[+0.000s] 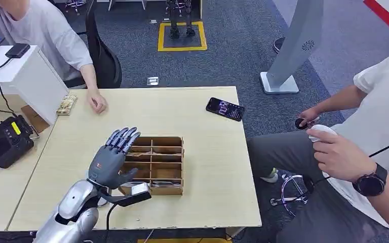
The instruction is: Pass the card to the sensor for recognition and then transmit it.
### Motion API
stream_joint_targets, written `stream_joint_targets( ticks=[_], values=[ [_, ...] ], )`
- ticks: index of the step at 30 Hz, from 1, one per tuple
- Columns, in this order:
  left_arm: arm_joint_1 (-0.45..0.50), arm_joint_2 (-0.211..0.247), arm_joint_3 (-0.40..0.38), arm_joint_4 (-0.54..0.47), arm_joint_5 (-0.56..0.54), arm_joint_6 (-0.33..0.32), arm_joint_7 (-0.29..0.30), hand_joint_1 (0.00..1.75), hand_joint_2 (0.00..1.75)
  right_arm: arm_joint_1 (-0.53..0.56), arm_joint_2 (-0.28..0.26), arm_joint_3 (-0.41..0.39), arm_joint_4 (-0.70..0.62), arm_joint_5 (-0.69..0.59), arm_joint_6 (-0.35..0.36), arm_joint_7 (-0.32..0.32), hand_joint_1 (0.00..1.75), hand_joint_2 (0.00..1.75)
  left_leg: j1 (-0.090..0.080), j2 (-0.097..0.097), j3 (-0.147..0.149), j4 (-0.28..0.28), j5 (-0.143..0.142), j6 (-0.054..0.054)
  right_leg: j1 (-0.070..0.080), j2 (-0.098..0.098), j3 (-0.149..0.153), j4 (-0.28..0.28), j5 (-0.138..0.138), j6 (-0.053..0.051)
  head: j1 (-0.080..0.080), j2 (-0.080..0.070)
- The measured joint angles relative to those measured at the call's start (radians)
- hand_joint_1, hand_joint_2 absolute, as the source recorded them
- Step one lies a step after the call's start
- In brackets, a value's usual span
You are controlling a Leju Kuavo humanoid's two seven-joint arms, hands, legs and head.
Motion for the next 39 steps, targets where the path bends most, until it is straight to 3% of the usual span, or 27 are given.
stream_joint_targets(
  ticks=[39],
  values=[
    [-0.016, 0.029, -0.032, -0.002, -0.012, -0.042, 0.002, 0.00, 1.75, -0.002, 0.000, 0.000, 0.000, 0.009, 0.002, -0.006, 0.00, 1.75, 0.000, 0.000, 0.000, 0.000, 0.000, 0.000, 0.000, 0.000, 0.000, 0.000, 0.000, 0.000, 0.000, 0.000]
  ],
)
